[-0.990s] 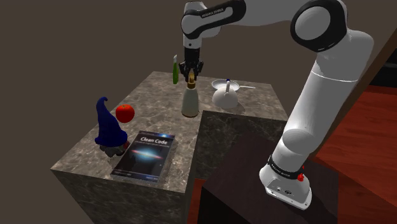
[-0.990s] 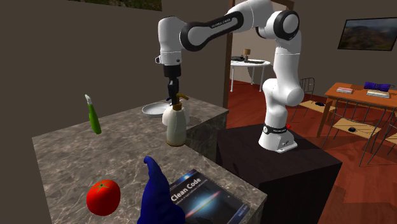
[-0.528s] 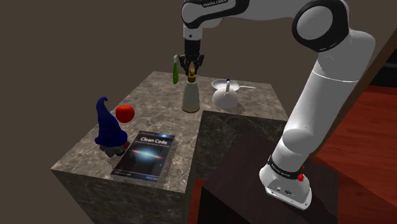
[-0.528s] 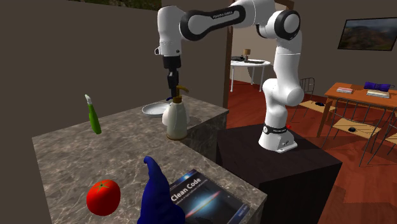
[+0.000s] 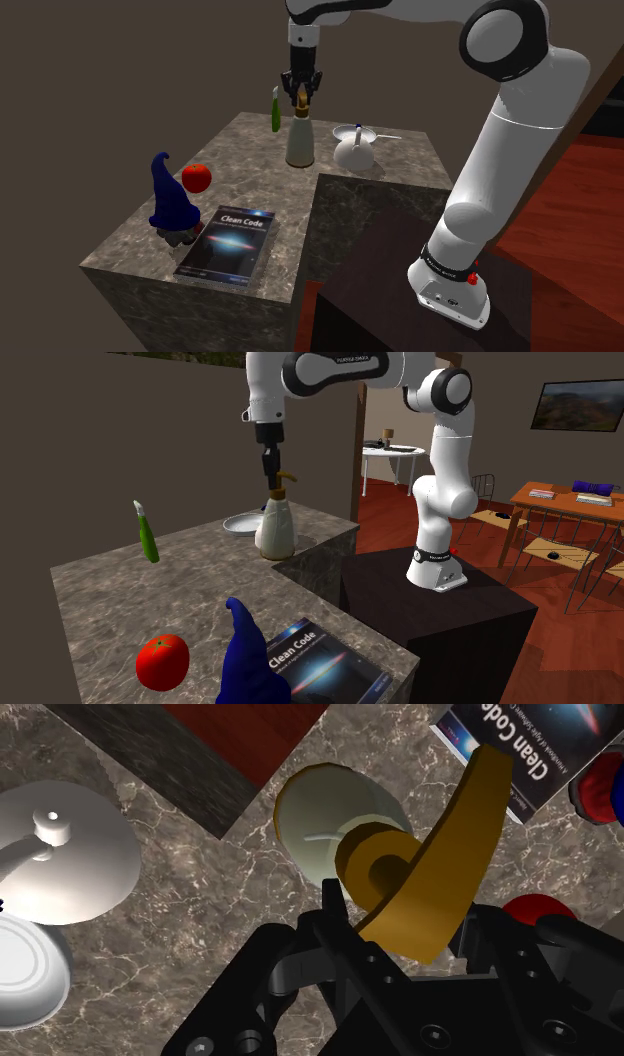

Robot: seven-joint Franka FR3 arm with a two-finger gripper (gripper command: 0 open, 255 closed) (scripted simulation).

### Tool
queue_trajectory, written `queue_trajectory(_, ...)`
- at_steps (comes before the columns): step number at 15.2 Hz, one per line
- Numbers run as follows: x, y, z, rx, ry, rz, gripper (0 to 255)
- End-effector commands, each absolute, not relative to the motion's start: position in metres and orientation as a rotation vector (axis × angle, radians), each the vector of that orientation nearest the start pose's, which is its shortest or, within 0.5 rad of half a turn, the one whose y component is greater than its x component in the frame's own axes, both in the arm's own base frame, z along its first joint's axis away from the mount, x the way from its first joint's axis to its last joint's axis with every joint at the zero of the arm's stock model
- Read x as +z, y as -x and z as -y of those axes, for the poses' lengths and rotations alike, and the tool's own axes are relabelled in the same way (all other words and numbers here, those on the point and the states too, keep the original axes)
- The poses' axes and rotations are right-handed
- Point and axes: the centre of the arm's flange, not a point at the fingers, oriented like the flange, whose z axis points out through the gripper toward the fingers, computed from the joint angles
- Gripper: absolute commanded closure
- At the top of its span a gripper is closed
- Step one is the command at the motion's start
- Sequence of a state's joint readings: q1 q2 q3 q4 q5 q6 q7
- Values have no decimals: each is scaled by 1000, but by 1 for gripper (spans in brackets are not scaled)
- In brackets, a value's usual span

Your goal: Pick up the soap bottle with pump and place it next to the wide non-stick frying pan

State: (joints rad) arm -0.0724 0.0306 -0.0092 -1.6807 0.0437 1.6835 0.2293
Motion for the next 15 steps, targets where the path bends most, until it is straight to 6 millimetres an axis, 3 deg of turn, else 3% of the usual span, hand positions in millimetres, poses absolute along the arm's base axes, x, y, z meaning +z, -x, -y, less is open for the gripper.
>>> queue_trajectory(1, 576, -568, 42, 47, 3062, -488, 255)
queue_trajectory(15, 650, -568, 42, 47, 3062, -488, 255)
